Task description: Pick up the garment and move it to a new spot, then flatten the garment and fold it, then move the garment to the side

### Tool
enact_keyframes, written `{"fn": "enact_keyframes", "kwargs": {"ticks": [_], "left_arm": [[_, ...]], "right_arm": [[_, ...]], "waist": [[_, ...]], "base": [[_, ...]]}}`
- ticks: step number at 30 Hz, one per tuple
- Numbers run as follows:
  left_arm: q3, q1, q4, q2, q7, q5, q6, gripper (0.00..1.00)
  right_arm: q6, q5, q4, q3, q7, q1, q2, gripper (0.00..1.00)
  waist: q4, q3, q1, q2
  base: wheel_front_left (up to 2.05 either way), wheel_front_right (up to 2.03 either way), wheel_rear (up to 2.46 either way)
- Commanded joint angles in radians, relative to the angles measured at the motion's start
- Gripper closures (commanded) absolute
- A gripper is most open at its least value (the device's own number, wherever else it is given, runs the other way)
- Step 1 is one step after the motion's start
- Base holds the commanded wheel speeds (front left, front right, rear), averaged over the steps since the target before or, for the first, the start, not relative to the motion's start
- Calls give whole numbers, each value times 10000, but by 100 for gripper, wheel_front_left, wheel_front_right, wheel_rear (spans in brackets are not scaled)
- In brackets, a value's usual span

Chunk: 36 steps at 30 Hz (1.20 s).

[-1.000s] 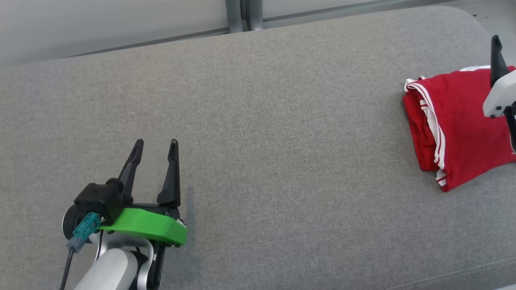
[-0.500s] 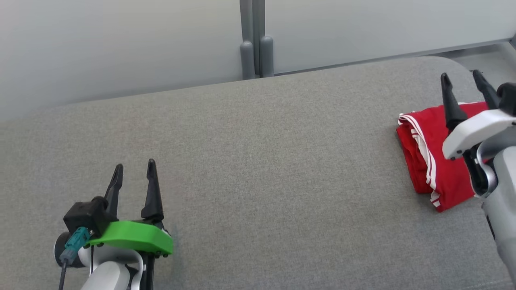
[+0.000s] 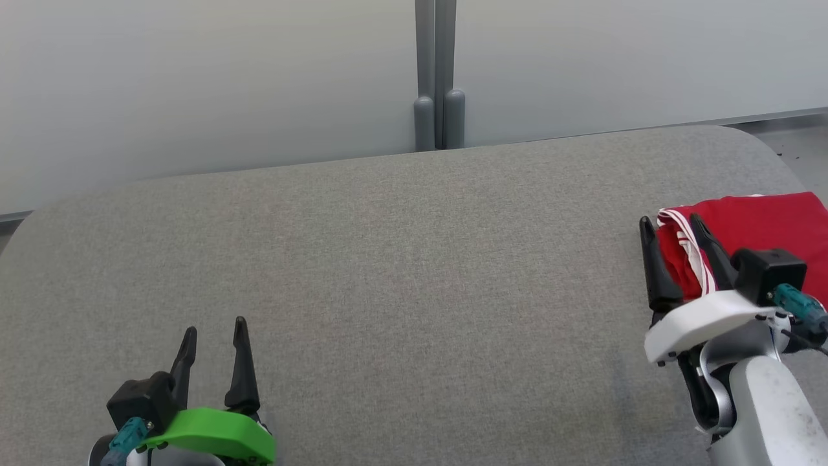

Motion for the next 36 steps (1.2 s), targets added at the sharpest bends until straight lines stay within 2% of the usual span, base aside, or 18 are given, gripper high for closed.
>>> {"fn": "enact_keyframes", "kwargs": {"ticks": [1,6,12,18,26,36], "left_arm": [[35,154,-22,9,-81,97,-33,0],[-93,362,24,18,-88,293,-109,0],[-147,456,98,-47,-71,455,-202,0],[-27,518,-63,-135,-66,778,-354,0],[-2,619,-33,40,-67,851,-560,0],[126,820,-126,-21,-68,779,-416,0]], "right_arm": [[1,-169,-290,-90,68,302,73,0],[1,-484,-1355,-147,297,1325,513,0],[1,-361,-1855,-17,218,2197,648,0],[1,-48,-1753,208,-72,2579,650,0],[1,135,-1509,357,-295,2619,651,0],[1,253,-1356,481,-421,2641,652,0]], "waist": [[54,3,0,50],[188,20,0,50],[298,14,0,50],[362,12,0,50],[350,-83,0,50],[322,-203,0,50]], "base": [[0,0,0],[0,0,0],[0,0,0],[0,0,0],[0,0,0],[0,0,0]]}}
